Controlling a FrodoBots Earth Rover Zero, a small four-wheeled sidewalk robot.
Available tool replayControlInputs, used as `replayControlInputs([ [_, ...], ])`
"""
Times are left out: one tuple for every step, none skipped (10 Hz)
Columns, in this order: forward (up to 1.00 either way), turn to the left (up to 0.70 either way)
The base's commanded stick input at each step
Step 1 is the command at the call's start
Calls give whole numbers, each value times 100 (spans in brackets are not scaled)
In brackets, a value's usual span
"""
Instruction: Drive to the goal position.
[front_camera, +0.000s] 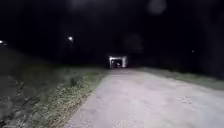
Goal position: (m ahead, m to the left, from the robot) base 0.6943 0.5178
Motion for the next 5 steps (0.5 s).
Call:
replayControlInputs([
  [0, 45],
  [0, 45],
  [0, 45],
  [0, 45],
  [0, 45],
])
